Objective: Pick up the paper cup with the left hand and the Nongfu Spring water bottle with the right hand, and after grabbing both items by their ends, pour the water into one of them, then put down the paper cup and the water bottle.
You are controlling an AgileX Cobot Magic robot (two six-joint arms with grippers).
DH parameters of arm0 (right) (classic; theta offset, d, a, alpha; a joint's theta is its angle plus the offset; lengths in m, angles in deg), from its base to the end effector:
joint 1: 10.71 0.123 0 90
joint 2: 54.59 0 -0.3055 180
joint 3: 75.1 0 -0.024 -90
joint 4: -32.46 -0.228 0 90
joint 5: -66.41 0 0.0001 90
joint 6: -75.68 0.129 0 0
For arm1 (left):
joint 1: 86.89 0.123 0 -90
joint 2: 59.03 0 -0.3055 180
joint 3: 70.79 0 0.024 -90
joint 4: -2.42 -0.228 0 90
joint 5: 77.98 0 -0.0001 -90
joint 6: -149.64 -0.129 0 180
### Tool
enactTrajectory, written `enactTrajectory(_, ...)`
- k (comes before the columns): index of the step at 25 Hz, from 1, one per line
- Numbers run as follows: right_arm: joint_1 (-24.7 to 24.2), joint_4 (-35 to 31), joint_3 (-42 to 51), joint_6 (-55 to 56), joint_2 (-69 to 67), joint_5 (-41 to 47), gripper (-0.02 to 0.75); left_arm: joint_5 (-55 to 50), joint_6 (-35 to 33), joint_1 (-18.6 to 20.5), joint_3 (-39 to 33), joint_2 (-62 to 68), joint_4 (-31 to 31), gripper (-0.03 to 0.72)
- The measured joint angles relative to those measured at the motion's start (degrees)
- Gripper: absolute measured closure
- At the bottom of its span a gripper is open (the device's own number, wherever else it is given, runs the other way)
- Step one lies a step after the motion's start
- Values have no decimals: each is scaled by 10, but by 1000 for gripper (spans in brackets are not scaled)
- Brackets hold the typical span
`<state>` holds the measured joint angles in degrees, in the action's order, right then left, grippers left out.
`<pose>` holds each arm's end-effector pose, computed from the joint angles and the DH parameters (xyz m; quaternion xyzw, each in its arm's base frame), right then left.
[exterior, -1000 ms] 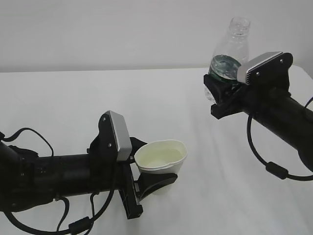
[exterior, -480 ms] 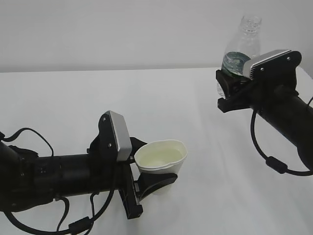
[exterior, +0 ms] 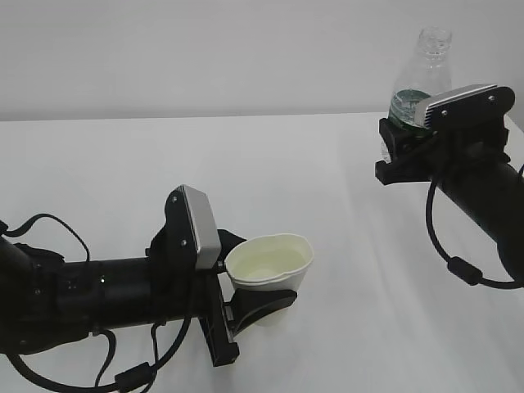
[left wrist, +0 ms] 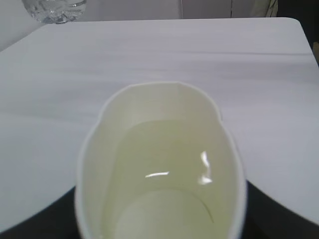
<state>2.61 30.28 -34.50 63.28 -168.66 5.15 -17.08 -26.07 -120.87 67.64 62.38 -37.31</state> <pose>0.3635 0.0816 0.1983 -0.1443 0.7135 -0.0004 0.6857 0.2501 -0.2554 0.1380 0.4920 0.6262 -0.3138 0.5171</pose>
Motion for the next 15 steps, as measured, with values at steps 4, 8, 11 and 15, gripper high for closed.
enactTrajectory(4, 0, -10, 0, -19, 0, 1, 301, 0, 0, 0, 0, 0, 0, 276)
enactTrajectory(8, 0, -34, 0, -31, 0, 1, 301, 0, 0, 0, 0, 0, 0, 276)
enactTrajectory(11, 0, -55, 0, -34, 0, 1, 301, 0, 0, 0, 0, 0, 0, 276)
enactTrajectory(15, 0, -66, 0, -40, 0, 2, 301, 0, 0, 0, 0, 0, 0, 276)
